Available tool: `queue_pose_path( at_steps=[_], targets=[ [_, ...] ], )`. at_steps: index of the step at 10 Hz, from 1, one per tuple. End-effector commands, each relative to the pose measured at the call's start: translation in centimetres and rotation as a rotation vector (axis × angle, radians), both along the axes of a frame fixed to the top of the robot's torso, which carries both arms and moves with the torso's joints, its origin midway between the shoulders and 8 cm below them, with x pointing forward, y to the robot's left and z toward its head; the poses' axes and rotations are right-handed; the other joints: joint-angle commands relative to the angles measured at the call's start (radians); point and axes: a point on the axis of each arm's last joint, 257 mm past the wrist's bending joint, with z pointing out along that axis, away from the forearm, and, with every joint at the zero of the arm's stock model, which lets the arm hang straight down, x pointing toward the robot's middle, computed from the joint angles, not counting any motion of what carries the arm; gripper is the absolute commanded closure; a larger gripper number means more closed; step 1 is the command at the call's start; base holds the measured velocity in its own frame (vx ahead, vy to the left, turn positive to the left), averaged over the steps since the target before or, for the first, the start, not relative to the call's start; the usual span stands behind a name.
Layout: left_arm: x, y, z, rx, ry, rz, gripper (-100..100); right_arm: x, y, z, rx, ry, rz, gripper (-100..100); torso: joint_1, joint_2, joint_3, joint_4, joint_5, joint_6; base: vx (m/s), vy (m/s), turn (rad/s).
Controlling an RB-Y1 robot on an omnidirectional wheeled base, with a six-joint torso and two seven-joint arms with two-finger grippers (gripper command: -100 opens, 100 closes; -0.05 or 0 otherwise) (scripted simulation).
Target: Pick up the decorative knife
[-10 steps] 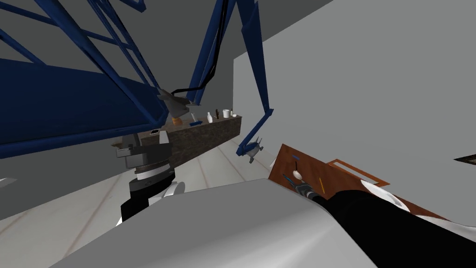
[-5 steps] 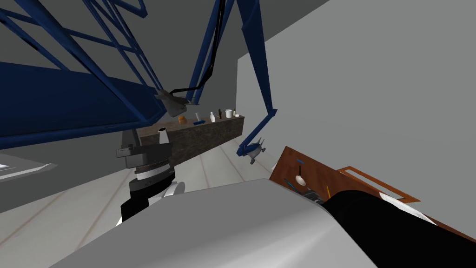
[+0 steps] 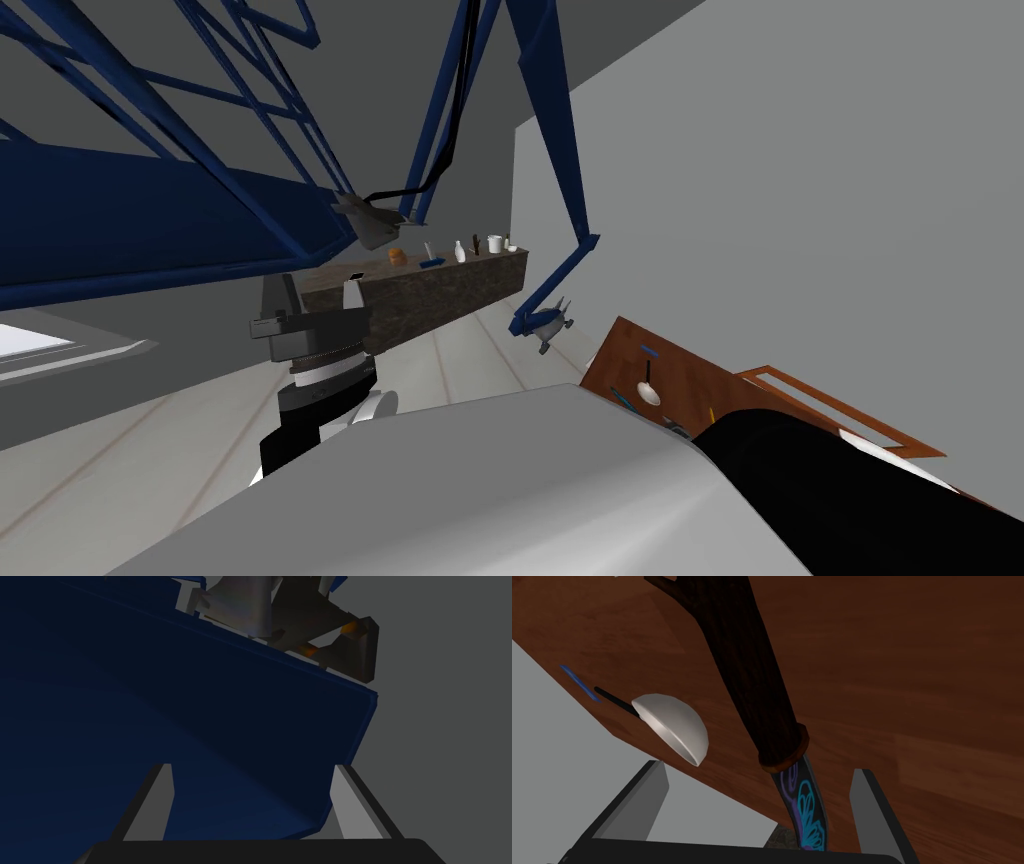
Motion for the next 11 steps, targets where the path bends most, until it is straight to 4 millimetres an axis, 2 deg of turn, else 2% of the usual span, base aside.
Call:
queue_pose_path(
  at_steps=[1, 2, 11],
  targets=[
    [0.0, 0.0, 0.0, 0.000, 0.000, 0.000, 0, 0.0, 0.0, 0.0, 0.000, 0.000, 0.000, 0, 0.000, 0.000, 0.000, 0.000, 0.000, 0.000, 0.000, 0.000, 0.000],
    [0.0, 0.0, 0.0, 0.000, 0.000, 0.000, 0, 0.6, 0.4, -0.2, -0.002, -0.001, 0.019, -100, 0.001, 0.000, 0.000, 0.000, 0.000, 0.000, 0.018, -0.016, -0.092],
    [0.0, 0.0, 0.0, 0.000, 0.000, 0.000, 0, 2.5, 1.8, -0.9, 0.001, -0.011, 0.073, -100, 0.000, -0.002, -0.001, -0.001, 0.000, 0.000, 0.029, -0.020, -0.064]
  ],
)
